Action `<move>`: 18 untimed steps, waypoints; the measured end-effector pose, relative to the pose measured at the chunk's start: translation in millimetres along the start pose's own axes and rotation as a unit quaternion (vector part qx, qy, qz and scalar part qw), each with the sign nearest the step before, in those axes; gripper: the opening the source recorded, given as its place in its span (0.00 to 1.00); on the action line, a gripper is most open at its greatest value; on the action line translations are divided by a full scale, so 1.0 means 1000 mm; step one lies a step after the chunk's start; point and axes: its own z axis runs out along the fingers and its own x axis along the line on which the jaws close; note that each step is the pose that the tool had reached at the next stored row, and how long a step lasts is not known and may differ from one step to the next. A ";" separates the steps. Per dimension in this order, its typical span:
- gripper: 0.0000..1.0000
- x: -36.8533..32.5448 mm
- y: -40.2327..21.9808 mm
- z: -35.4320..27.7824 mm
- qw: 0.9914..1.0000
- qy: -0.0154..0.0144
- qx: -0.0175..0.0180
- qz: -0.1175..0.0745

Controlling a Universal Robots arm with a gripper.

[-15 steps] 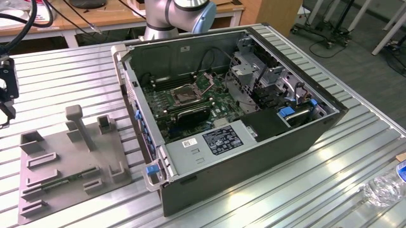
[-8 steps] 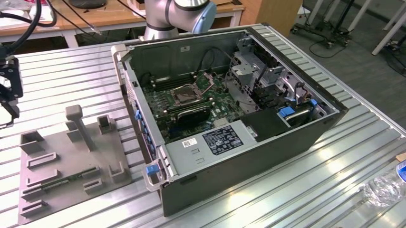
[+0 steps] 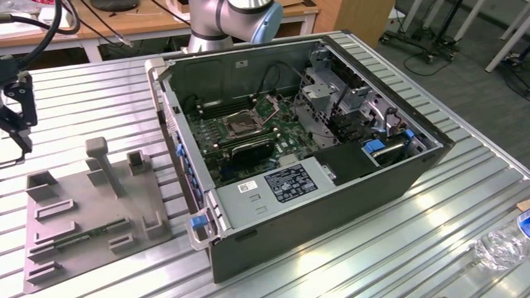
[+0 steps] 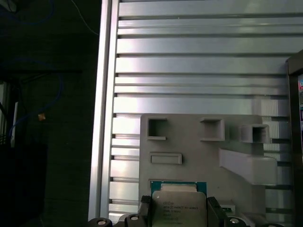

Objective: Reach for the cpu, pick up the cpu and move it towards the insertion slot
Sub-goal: 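Pick up the cpu and move it towards the insertion slot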

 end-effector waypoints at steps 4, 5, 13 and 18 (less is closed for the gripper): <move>0.54 -0.0003 0.0000 0.0000 1.000 0.000 0.000 0.000; 0.54 -0.0003 -0.0001 0.0000 1.000 0.000 0.000 0.000; 0.54 -0.0003 0.0002 -0.0031 1.000 0.000 0.000 0.000; 0.54 -0.0007 0.0002 -0.0035 1.000 0.000 0.000 0.000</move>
